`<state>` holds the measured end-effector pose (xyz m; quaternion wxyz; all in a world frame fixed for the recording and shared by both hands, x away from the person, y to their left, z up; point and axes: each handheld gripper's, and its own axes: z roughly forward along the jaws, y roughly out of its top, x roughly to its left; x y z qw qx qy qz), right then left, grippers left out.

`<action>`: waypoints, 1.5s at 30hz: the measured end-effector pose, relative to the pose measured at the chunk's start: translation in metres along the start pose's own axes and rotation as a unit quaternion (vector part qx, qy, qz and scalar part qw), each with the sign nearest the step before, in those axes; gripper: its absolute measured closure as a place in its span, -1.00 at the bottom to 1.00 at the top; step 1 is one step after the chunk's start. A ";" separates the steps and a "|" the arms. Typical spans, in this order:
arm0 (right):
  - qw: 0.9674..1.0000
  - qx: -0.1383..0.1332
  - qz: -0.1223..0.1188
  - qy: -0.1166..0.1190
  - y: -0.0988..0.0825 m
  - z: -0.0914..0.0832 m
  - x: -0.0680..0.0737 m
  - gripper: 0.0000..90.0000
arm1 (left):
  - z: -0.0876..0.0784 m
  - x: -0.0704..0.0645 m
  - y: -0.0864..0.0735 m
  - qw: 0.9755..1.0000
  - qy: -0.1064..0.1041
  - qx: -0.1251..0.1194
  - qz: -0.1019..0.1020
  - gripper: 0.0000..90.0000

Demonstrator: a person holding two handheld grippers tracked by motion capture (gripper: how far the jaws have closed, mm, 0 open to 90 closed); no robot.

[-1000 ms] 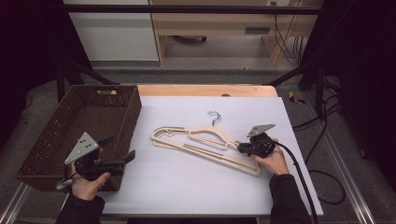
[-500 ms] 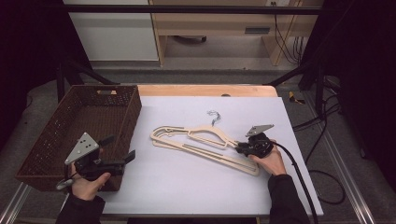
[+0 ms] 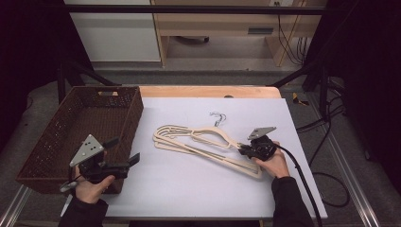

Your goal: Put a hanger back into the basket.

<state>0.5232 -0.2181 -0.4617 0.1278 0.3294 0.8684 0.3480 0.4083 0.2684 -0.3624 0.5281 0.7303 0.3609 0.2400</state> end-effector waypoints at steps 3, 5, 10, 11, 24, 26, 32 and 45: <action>1.000 -0.007 -0.017 -0.007 0.003 -0.009 0.003 0.77 | 0.005 -0.006 0.002 1.000 -0.005 0.005 0.002 -0.88; 1.000 -0.011 -0.025 -0.013 0.004 -0.013 0.006 0.77 | 0.012 -0.013 0.005 1.000 -0.011 0.010 0.004 -0.87; 0.999 -0.019 -0.042 -0.030 0.007 -0.024 0.014 0.77 | 0.035 -0.031 0.013 0.999 -0.027 0.034 0.017 -0.87; 0.998 -0.019 -0.043 -0.032 0.008 -0.027 0.016 0.77 | 0.040 -0.034 0.015 0.999 -0.031 0.036 0.018 -0.87; 0.996 -0.035 -0.077 -0.021 0.015 -0.038 0.034 0.77 | 0.133 -0.048 0.035 0.992 -0.088 0.090 0.013 -0.81; 0.996 -0.035 -0.082 -0.023 0.016 -0.038 0.036 0.77 | 0.145 -0.048 0.035 0.992 -0.084 0.096 0.015 -0.80; 0.995 -0.037 -0.092 -0.022 0.018 -0.038 0.039 0.77 | 0.175 -0.039 0.032 0.990 -0.088 0.114 0.012 -0.73; 0.994 -0.040 -0.102 -0.026 0.019 -0.040 0.041 0.77 | 0.222 -0.033 0.018 0.984 -0.079 0.159 0.033 -0.42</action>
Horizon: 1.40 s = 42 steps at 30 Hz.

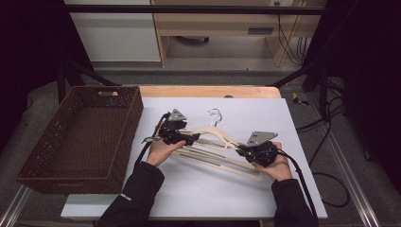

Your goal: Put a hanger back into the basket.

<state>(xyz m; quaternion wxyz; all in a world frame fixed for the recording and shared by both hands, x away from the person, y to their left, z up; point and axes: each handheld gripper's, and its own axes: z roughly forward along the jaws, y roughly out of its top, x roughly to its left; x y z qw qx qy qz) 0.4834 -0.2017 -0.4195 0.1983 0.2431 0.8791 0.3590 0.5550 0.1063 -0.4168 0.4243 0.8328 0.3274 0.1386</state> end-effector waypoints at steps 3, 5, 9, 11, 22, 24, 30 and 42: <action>1.000 0.001 -0.001 0.000 0.000 0.000 0.000 0.77 | 0.011 0.000 -0.002 1.000 0.001 0.008 0.010 -0.33; 1.000 0.003 0.001 0.001 0.000 0.000 0.001 0.77 | 0.018 0.001 -0.002 1.000 0.004 0.014 0.015 -0.27; 1.000 0.003 -0.002 0.003 0.001 -0.001 0.002 0.77 | 0.029 0.002 -0.004 0.999 0.009 0.028 0.032 -0.07; 1.000 0.001 -0.008 0.004 0.001 -0.001 0.001 0.77 | 0.031 0.001 -0.003 0.998 0.009 0.033 0.046 0.04; 1.000 -0.002 -0.005 0.007 0.001 -0.004 0.002 0.77 | 0.036 0.001 -0.003 0.996 0.009 0.055 0.074 0.45; 1.000 -0.006 -0.012 0.007 0.001 -0.004 0.001 0.77 | 0.033 0.000 -0.003 0.995 0.010 0.052 0.082 0.49; 1.000 -0.010 -0.003 0.017 0.000 -0.005 -0.001 0.75 | 0.015 -0.008 0.002 0.990 0.025 0.048 0.128 0.55; 0.999 -0.014 0.034 0.039 -0.008 -0.004 -0.006 0.67 | -0.021 -0.039 -0.010 0.981 0.046 0.022 0.189 0.64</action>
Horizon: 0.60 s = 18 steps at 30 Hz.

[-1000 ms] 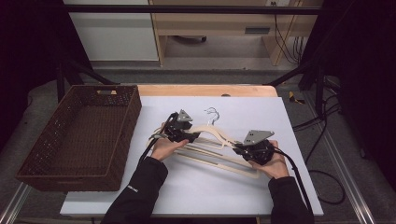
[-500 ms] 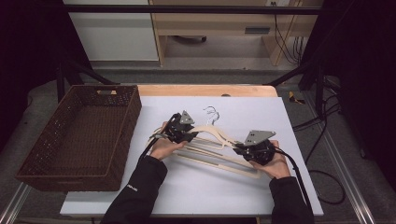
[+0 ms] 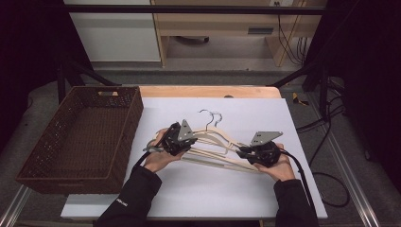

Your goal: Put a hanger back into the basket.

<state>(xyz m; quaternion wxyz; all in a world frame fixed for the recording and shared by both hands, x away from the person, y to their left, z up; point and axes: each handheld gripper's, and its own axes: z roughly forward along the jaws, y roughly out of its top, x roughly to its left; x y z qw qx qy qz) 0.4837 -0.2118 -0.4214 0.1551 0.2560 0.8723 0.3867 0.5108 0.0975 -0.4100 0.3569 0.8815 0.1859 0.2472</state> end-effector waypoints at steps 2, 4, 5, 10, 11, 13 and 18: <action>1.000 0.001 0.007 0.008 -0.001 -0.001 -0.002 0.63 | -0.003 -0.005 -0.003 1.000 -0.004 -0.001 0.002 0.68; 1.000 0.004 0.011 0.015 -0.002 0.000 -0.003 0.60 | -0.005 -0.008 -0.006 1.000 -0.004 -0.008 0.001 0.69; 1.000 0.006 0.011 0.013 -0.002 0.001 -0.002 0.59 | -0.006 -0.009 -0.007 1.000 -0.002 -0.008 0.005 0.69; 1.000 -0.013 0.019 0.020 0.001 0.004 0.000 0.35 | -0.010 -0.013 -0.008 1.000 -0.007 -0.017 0.011 0.70; 0.999 -0.019 0.020 0.016 0.004 0.004 0.000 0.29 | -0.011 -0.015 -0.008 1.000 -0.008 -0.019 0.012 0.70; 0.999 -0.039 0.025 0.010 0.010 0.004 0.002 0.13 | -0.012 -0.018 -0.006 1.000 -0.009 -0.019 0.016 0.71; 0.995 -0.084 0.032 0.032 0.037 0.009 0.013 -0.02 | -0.014 -0.021 -0.006 1.000 -0.008 -0.018 0.022 0.71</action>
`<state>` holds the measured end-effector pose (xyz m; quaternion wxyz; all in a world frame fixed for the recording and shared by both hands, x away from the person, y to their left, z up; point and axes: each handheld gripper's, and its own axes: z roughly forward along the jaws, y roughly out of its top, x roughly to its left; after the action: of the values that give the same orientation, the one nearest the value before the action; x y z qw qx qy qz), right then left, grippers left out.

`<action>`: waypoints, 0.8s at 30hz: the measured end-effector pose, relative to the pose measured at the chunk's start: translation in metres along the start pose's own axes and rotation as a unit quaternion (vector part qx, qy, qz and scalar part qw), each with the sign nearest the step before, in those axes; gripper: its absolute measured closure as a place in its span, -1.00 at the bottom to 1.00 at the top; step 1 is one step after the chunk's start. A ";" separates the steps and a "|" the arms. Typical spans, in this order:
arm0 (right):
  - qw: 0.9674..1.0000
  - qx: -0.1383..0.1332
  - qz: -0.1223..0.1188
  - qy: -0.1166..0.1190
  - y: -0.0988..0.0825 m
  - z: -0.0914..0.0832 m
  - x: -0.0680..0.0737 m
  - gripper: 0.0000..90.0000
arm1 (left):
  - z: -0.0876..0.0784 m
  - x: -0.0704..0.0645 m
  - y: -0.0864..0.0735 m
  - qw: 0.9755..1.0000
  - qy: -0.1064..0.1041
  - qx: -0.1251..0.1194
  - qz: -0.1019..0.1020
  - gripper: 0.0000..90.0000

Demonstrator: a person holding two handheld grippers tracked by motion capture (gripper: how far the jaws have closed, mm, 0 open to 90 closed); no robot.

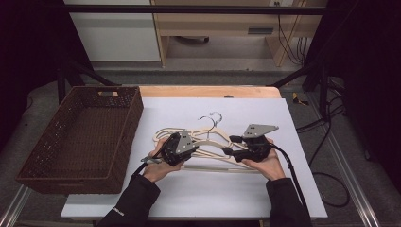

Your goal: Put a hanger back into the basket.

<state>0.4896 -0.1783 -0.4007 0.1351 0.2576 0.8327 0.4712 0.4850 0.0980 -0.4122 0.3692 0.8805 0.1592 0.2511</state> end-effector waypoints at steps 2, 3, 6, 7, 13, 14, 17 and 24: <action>1.000 0.009 -0.002 0.006 0.006 0.010 0.004 0.02 | -0.001 -0.001 0.000 1.000 -0.002 -0.005 -0.004 0.71; 1.000 0.016 -0.001 0.011 0.008 0.014 0.005 0.06 | -0.001 -0.002 0.000 1.000 -0.002 -0.008 -0.006 0.71; 0.999 0.038 -0.003 0.023 0.012 0.030 0.006 0.37 | -0.004 -0.003 0.000 1.000 -0.003 -0.002 0.002 0.71; 0.999 0.040 -0.003 0.037 0.012 0.033 0.006 0.52 | -0.004 -0.003 0.000 1.000 -0.003 -0.003 -0.001 0.71; 0.994 0.045 -0.028 0.095 0.013 0.028 0.009 0.82 | -0.014 -0.001 -0.001 0.999 -0.029 -0.017 -0.026 0.53; 0.993 0.042 -0.034 0.105 0.013 0.027 0.010 0.87 | -0.018 -0.001 0.000 0.998 -0.036 -0.025 -0.038 0.47; 0.989 0.030 -0.047 0.136 0.015 0.020 0.017 0.91 | -0.034 0.002 0.003 0.996 -0.054 -0.044 -0.050 0.34; 0.983 0.021 -0.055 0.172 0.020 0.006 0.027 0.92 | -0.069 0.001 0.015 0.991 -0.103 -0.062 -0.056 0.13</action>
<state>0.4755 -0.1506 -0.3862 0.0101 0.1298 0.8662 0.4824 0.4487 0.1285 -0.3593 0.4514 0.8665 0.1539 0.1474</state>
